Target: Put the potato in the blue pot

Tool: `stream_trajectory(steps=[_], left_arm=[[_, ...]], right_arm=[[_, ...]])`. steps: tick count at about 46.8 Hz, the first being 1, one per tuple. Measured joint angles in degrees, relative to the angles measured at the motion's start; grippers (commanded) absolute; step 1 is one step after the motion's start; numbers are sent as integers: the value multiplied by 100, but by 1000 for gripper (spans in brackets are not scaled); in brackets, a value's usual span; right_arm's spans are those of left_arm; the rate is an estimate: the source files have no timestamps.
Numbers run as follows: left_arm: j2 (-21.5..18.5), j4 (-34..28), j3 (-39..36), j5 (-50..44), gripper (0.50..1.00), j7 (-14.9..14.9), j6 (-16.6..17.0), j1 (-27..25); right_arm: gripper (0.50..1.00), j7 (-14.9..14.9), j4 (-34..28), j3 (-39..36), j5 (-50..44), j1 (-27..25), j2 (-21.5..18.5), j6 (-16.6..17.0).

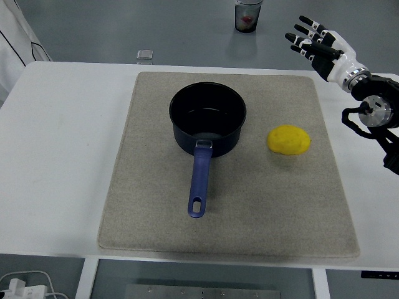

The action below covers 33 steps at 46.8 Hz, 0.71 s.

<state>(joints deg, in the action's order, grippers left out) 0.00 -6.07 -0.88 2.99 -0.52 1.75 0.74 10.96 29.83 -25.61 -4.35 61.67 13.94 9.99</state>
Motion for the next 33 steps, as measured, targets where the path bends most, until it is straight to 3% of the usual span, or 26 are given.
stream_trajectory(steps=[33], left_arm=[[0,-27,0,-1,996,0,0,4]], right_arm=[[930,56,3,56,-1073,15,109,197]])
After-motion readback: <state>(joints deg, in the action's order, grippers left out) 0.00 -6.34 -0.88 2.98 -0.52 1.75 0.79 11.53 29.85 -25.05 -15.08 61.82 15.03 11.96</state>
